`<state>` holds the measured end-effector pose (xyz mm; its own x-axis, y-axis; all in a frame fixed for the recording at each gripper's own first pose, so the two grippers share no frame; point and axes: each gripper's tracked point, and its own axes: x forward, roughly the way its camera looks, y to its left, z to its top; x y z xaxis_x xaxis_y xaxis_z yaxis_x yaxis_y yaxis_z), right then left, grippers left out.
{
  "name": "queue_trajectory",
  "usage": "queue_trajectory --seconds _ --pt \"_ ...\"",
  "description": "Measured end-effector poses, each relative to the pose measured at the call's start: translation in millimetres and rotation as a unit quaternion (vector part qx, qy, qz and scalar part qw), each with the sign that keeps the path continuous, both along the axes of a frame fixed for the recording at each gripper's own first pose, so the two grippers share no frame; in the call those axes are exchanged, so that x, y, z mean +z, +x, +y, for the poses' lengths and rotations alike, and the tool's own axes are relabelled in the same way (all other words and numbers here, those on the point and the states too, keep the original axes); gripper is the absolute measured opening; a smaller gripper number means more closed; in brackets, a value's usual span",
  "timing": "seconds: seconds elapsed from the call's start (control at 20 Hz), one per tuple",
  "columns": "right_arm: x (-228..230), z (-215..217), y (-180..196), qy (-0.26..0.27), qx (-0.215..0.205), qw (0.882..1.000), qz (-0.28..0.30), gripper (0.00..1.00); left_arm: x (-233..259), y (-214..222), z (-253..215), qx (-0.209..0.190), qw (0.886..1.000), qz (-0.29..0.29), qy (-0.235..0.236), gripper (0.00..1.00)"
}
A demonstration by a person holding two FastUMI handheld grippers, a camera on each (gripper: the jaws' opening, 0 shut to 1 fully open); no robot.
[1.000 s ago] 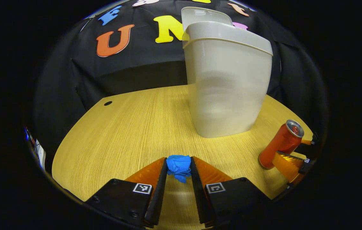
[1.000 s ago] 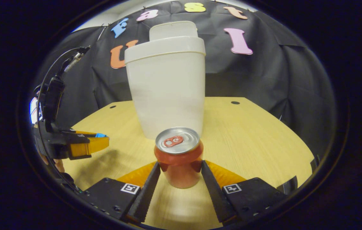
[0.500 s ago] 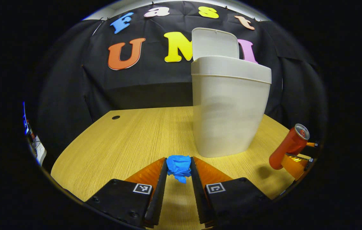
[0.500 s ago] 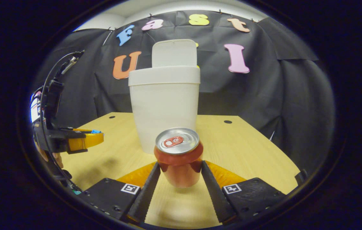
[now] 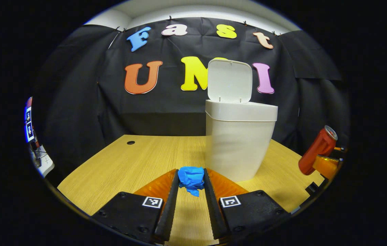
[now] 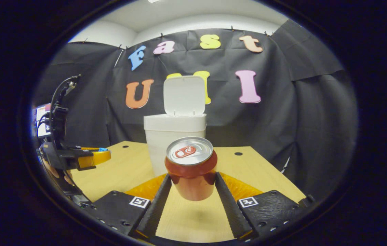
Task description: Press the lid of the desktop garbage bin to open it, pick up the crumpled paper on the desktop and throw it into the bin, then pick up the pop can on the desktop and drop it into the bin, and finally close the garbage bin lid.
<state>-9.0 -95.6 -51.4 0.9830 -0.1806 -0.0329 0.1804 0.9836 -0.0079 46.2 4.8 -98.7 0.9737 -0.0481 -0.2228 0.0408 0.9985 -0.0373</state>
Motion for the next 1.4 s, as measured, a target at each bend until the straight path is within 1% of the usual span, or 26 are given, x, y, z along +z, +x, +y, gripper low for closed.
queue_trajectory --seconds 0.15,0.3,0.4,0.5,0.55,0.6,0.65,0.7,0.8,0.85,0.9,1.05,1.1,1.3,1.35,1.4 --pt "15 -4 -14 -0.009 0.0 1.0 -0.022 0.79 17 -10 5 0.01 1.0 -0.022 -0.002 0.47" --pt "24 -15 -24 -0.018 -0.014 0.999 -0.032 0.79 36 -15 9 0.014 0.998 -0.059 0.004 0.47" --pt "31 -23 -30 -0.024 -0.026 0.999 -0.042 0.79 49 -20 15 0.026 0.997 -0.078 -0.006 0.47" --pt "43 -25 -38 -0.03 -0.03 0.997 -0.06 0.79 58 -23 15 0.028 0.995 -0.092 -0.033 0.47" --pt "46 -28 -42 -0.034 -0.032 0.997 -0.068 0.79 58 -23 13 0.026 0.995 -0.093 -0.039 0.47" --pt "49 -31 -45 -0.037 -0.034 0.996 -0.072 0.79 58 -22 17 0.034 0.995 -0.092 -0.035 0.51" --pt "49 -34 -47 -0.037 -0.036 0.996 -0.074 0.79 61 -21 25 0.046 0.994 -0.094 -0.029 0.46" --pt "49 -35 -50 -0.037 -0.037 0.996 -0.073 0.79 66 -19 29 0.055 0.994 -0.096 -0.024 0.47" --pt "51 -35 -53 -0.041 -0.032 0.996 -0.07 0.79 73 -13 23 0.051 0.994 -0.092 -0.04 0.46" --pt "51 -36 -55 -0.044 -0.032 0.996 -0.068 0.79 78 -8 15 0.041 0.994 -0.086 -0.051 0.47" --pt "51 -35 -58 -0.051 -0.03 0.996 -0.066 0.79 83 0 13 0.036 0.995 -0.081 -0.053 0.46" --pt "56 -32 -67 -0.079 -0.023 0.994 -0.069 0.79 104 25 14 0.038 0.995 -0.084 -0.046 0.47" --pt "59 -31 -70 -0.085 -0.02 0.994 -0.072 0.79 111 34 10 0.031 0.995 -0.087 -0.05 0.47" --pt "63 -23 -77 -0.088 0.0 0.993 -0.078 0.79 120 76 -15 0.007 0.995 -0.054 -0.083 0.46" --pt "63 -22 -78 -0.088 0.004 0.993 -0.078 0.79 128 87 -20 0.005 0.995 -0.054 -0.087 0.51" --pt "63 -21 -79 -0.091 0.007 0.993 -0.077 0.79 136 96 -25 0.0 0.994 -0.06 -0.09 0.47"
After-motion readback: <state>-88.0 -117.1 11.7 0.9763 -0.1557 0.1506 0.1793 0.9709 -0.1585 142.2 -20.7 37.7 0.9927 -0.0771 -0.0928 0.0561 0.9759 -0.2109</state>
